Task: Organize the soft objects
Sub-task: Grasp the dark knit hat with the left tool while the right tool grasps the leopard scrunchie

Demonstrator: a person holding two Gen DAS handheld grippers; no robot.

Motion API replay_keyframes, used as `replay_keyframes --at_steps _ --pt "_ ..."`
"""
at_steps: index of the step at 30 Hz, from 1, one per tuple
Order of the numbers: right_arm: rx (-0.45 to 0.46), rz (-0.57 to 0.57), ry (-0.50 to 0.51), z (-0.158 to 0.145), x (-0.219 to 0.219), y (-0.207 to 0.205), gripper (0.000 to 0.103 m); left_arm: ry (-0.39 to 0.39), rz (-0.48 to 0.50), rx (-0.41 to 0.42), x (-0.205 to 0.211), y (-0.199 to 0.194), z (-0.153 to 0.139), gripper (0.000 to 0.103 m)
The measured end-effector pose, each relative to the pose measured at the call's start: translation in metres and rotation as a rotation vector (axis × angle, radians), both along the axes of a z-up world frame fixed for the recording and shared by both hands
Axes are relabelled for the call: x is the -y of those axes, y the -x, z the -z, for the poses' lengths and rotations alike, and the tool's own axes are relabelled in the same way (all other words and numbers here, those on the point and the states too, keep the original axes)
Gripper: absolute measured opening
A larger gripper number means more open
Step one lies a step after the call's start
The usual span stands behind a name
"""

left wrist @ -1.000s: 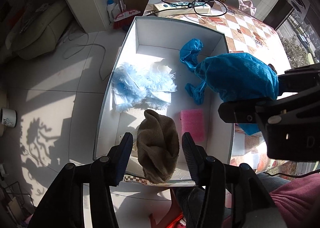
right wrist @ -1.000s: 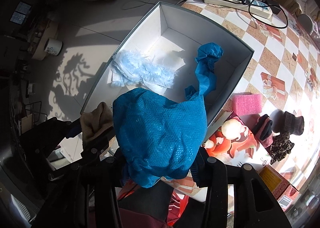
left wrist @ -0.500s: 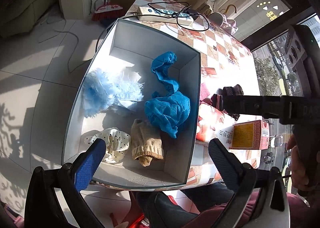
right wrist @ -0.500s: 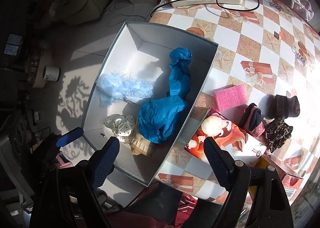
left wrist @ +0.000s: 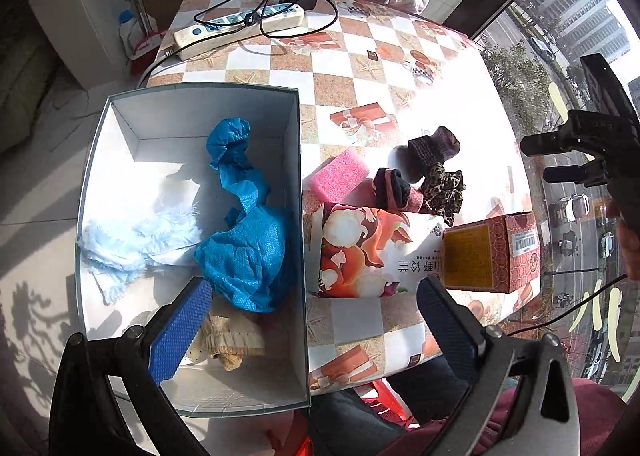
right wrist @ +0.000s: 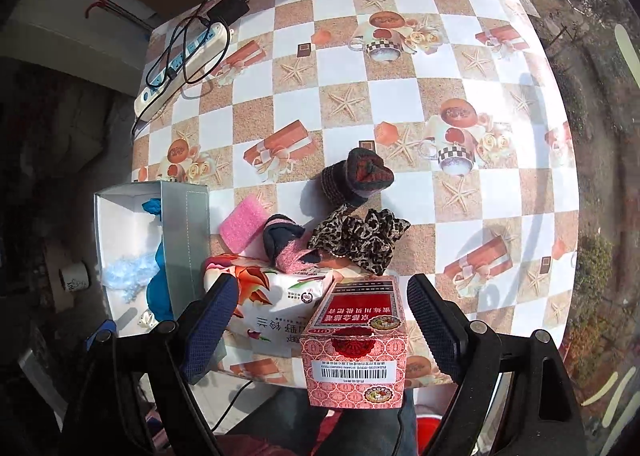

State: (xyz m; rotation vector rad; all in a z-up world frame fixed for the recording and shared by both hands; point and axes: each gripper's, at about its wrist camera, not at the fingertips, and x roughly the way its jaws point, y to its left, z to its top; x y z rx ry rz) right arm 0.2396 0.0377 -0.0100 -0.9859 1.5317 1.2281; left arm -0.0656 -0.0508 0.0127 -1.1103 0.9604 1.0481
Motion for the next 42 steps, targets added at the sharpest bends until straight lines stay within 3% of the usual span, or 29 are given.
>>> replay_keyframes --at_steps 3,7,15,19,21,25,27,29,32,34,38,42 --pt "-0.046 0.058 0.105 0.042 0.002 -0.026 0.100 0.016 0.041 -0.046 -0.008 -0.022 0.002 0.103" --pt "-0.105 0.042 0.221 0.093 -0.006 -0.033 0.100 0.047 0.068 -0.119 -0.016 -0.042 0.007 0.103" --pt "-0.134 -0.207 0.324 0.154 -0.050 0.010 0.100 0.107 0.102 -0.234 -0.031 -0.066 0.016 0.103" --pt "-0.050 -0.308 0.374 0.182 -0.050 0.024 0.101 0.137 0.135 -0.261 -0.048 -0.089 0.031 0.103" --pt "-0.008 -0.295 0.359 0.186 -0.048 0.015 0.101 0.159 0.166 -0.267 -0.059 -0.104 0.044 0.103" --pt "0.178 -0.319 0.306 0.192 -0.036 -0.022 0.101 0.193 0.253 -0.286 -0.084 -0.138 0.074 0.103" --pt "0.172 -0.226 0.308 0.197 -0.027 -0.059 0.101 0.212 0.291 -0.286 -0.093 -0.153 0.087 0.103" --pt "0.135 -0.112 0.308 0.199 -0.015 -0.097 0.101 0.249 0.276 -0.192 -0.105 -0.158 0.093 0.103" --pt "0.025 0.015 0.258 0.191 0.004 -0.132 0.101 0.252 0.284 -0.238 -0.121 -0.166 0.099 0.103" --pt "-0.019 0.051 0.198 0.182 0.013 -0.139 0.101 0.240 0.304 -0.219 -0.131 -0.173 0.095 0.103" --pt "-0.016 0.079 0.098 0.173 0.020 -0.137 0.101 0.198 0.421 -0.202 -0.147 -0.207 0.088 0.103" --pt "0.024 0.064 0.093 0.185 0.025 -0.124 0.103 0.185 0.510 -0.252 -0.157 -0.250 0.115 0.103"
